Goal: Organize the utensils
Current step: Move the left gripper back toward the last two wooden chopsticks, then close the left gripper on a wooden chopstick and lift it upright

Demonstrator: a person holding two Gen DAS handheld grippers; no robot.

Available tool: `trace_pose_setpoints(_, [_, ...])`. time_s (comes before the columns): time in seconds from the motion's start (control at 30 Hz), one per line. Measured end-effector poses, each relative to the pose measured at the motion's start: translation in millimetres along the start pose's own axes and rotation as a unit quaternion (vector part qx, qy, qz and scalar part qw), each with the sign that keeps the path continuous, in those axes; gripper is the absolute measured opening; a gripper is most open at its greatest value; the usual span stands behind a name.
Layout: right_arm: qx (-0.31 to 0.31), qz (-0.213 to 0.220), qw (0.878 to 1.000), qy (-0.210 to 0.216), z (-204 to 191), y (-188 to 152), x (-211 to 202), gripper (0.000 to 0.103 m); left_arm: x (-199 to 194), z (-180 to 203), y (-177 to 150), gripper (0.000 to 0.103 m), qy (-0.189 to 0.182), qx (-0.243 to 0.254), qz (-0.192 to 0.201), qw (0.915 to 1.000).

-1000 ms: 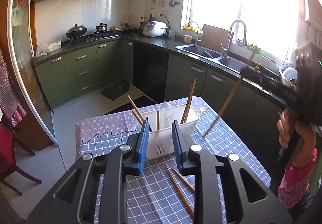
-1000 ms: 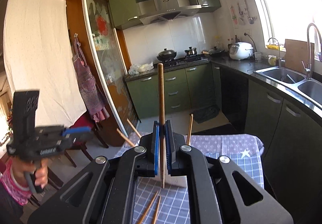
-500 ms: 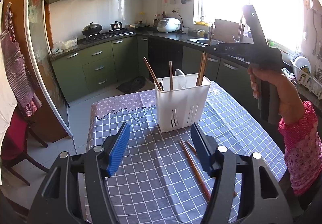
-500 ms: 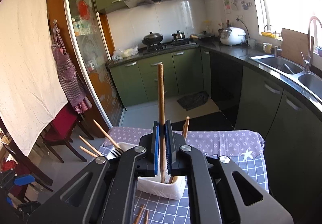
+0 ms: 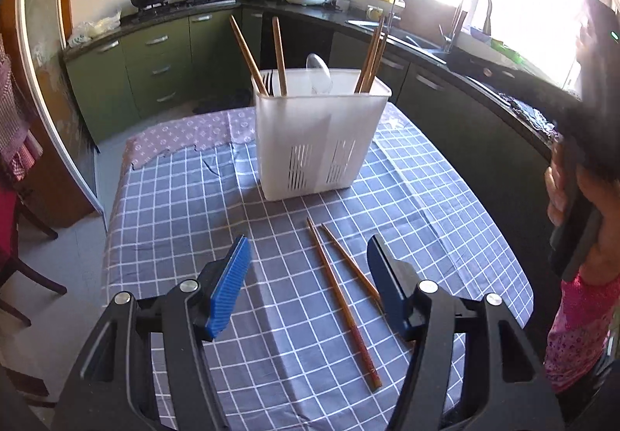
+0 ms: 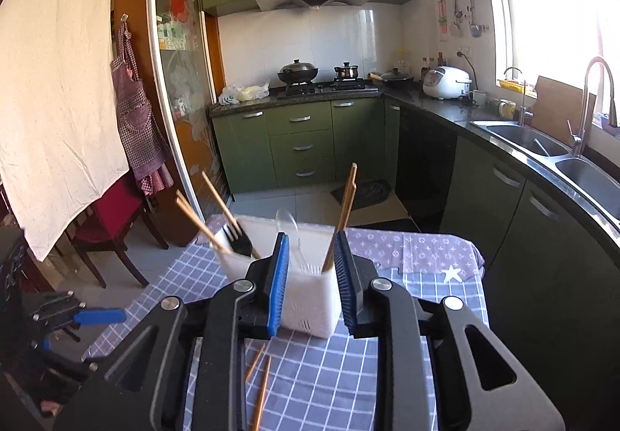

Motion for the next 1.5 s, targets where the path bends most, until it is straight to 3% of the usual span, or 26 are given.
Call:
trace_pose_setpoints(0.03, [-0.004, -0.013, 1.0, -0.004, 1, -16, 0, 0.026, 8, 1, -2, 0.06, -0.003, -0.004, -0.012, 0.9999])
trace_pose_setpoints(0.13, [-0.014, -0.063, 0.998, -0.015, 4, -64, 5, 0.039, 36, 3, -11, 0.06, -0.014, -0.016, -0.055, 0.9983])
trace_pose_setpoints(0.27, [-0.005, -0.111, 0.994, -0.012, 12, -114, 23, 0.039, 71, 3, -21, 0.059, -0.013, -0.039, -0.099, 0.9942])
trace_pose_setpoints(0.4, [0.017, -0.128, 0.992, -0.005, 22, -143, 28, 0.039, 99, 5, -26, 0.055, -0.001, -0.05, -0.127, 0.9907])
trace_pose_setpoints(0.47, [0.025, -0.131, 0.991, -0.004, 28, -148, 30, 0.039, 114, 6, -28, 0.044, -0.001, -0.06, -0.15, 0.9869])
trace_pose_setpoints(0.57, [0.036, -0.13, 0.991, -0.003, 36, -151, 31, 0.039, 130, 8, -28, 0.038, 0.007, -0.064, -0.167, 0.9839])
trace_pose_setpoints(1.07, [0.063, -0.129, 0.99, 0.004, 54, -153, 31, 0.039, 164, 37, -22, 0.027, 0.084, -0.027, -0.164, 0.9826])
trace_pose_setpoints(1.23, [0.064, -0.128, 0.99, 0.006, 54, -152, 29, 0.039, 159, 45, -26, 0.009, 0.08, -0.015, -0.156, 0.9844])
trace_pose_setpoints(1.5, [0.063, -0.126, 0.99, 0.009, 52, -149, 25, 0.039, 149, 44, -33, 0.007, 0.069, -0.012, -0.154, 0.9857])
Point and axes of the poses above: each gripper's, at about its wrist camera, not at the fingertips, and x roughly the way its jaws point, z to its right, y to its top, the point moved 4 cm from there along x, roughly the way its jaws point, and after that the axes turned 2 degrees about -z, right-handed, at the moved point
